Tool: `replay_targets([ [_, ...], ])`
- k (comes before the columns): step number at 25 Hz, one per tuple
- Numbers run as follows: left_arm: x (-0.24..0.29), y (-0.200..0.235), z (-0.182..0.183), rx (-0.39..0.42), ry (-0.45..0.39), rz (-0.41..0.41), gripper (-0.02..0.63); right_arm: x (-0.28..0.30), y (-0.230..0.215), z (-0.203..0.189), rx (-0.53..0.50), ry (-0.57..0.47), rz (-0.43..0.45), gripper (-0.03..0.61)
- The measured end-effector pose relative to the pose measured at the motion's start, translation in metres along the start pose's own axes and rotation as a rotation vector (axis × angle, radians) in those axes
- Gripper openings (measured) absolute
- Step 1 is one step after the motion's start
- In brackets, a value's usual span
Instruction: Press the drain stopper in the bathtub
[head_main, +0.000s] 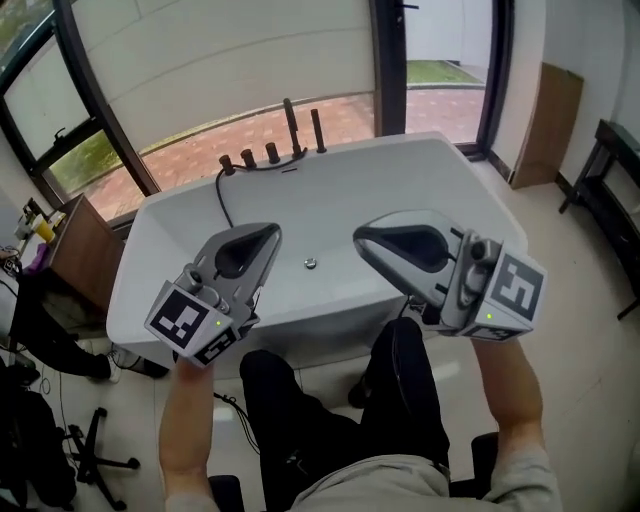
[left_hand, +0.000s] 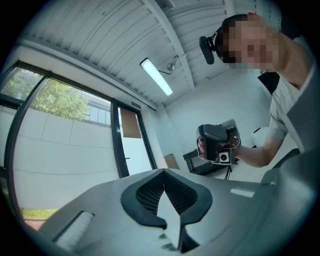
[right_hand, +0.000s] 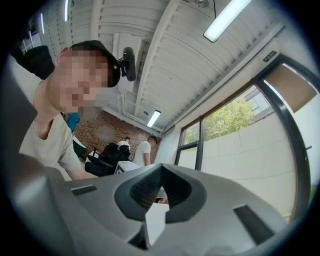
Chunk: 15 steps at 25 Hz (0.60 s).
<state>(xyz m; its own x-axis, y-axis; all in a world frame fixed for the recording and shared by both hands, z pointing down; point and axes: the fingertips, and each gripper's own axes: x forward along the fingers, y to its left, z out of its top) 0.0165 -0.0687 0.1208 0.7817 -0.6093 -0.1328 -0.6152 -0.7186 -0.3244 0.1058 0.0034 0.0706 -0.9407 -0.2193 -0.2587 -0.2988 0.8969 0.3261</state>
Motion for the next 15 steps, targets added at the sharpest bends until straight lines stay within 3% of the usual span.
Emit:
replay_targets([
  [4, 0.004, -0.024, 0.016, 0.001, -0.015, -0.015, -0.008, -0.021, 0.017, 0.025, -0.038, 0.045, 0.054, 0.0],
  [10, 0.001, -0.034, 0.041, -0.029, -0.059, -0.026, -0.008, -0.032, 0.014, 0.085, -0.227, 0.148, 0.12, 0.001],
  [13, 0.0, -0.045, 0.059, -0.042, -0.073, -0.058, -0.008, -0.024, 0.026, 0.084, -0.302, 0.184, 0.164, 0.002],
  [15, -0.007, -0.056, 0.074, -0.042, -0.092, -0.08, -0.008, -0.017, 0.035, 0.073, -0.277, 0.201, 0.181, 0.0],
])
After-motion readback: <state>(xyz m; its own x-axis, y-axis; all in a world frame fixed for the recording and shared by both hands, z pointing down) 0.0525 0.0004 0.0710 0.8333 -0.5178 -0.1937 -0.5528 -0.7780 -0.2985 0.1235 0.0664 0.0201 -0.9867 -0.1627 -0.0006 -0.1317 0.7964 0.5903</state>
